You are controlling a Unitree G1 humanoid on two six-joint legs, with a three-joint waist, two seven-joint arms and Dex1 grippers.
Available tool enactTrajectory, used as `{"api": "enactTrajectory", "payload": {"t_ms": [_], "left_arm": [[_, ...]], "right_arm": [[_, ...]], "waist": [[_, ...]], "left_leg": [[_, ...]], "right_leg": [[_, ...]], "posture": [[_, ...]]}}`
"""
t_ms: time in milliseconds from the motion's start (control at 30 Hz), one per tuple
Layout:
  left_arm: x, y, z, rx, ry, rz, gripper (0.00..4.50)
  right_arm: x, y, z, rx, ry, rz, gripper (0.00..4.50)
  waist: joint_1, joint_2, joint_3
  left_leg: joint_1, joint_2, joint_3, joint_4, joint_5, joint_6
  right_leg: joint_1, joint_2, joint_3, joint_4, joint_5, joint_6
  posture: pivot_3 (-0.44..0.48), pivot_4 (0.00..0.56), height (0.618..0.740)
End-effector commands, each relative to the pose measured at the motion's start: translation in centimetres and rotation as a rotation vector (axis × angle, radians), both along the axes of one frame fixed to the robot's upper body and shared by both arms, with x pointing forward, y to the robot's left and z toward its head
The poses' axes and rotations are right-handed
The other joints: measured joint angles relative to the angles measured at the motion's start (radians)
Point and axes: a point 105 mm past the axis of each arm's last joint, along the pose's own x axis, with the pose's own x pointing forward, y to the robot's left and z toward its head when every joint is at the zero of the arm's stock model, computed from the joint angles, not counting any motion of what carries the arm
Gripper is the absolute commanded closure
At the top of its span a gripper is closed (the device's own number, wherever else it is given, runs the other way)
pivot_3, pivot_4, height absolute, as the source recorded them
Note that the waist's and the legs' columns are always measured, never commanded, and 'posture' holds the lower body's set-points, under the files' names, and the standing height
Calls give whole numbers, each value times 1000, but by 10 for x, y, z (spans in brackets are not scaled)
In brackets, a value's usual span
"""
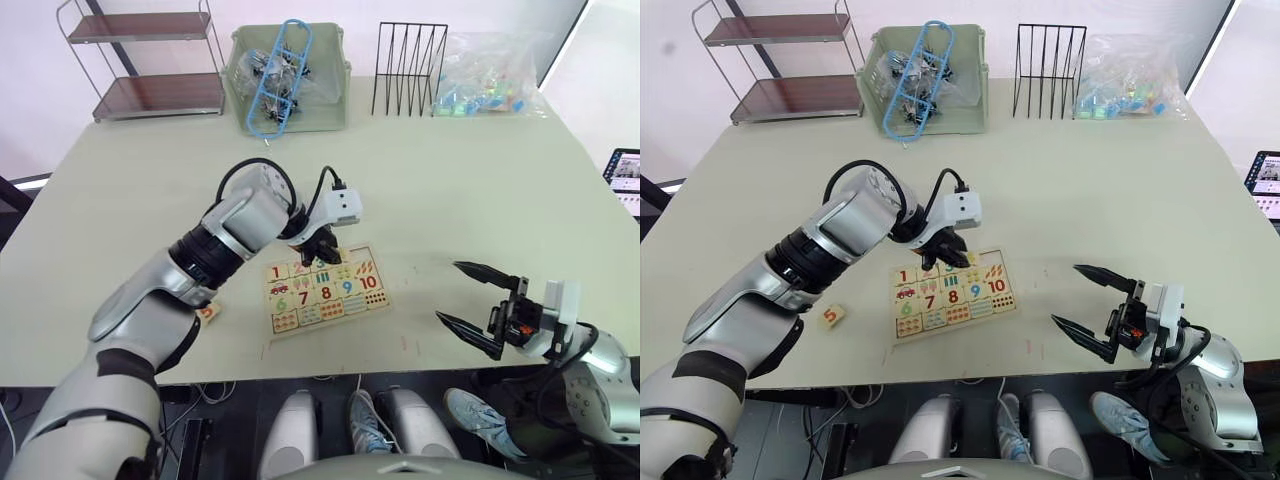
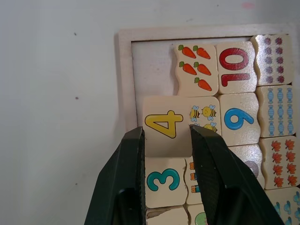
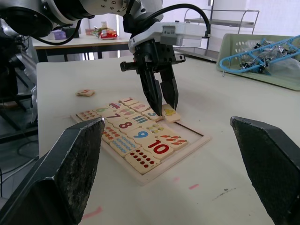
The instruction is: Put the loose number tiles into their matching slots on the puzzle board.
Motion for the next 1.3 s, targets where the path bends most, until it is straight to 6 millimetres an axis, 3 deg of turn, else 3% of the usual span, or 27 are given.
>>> {"api": "enactTrajectory", "payload": {"t_ms": [33,1300], "left_arm": [[4,-2,10,4,-39,0,3578],[4,-5,0,17,-18,-19,3578]], "right_arm": [[-3,-1,9,-9,-52,-4,0],[-3,-2,5,-22,-46,-25,0]], "waist": [[0,0,0],[0,0,0]], "left_leg": [[0,0,0,0,0,0],[0,0,0,0,0,0]], "right_leg": [[0,0,0,0,0,0],[0,0,0,0,0,0]], "posture": [[0,150,740],[0,150,740]]}}
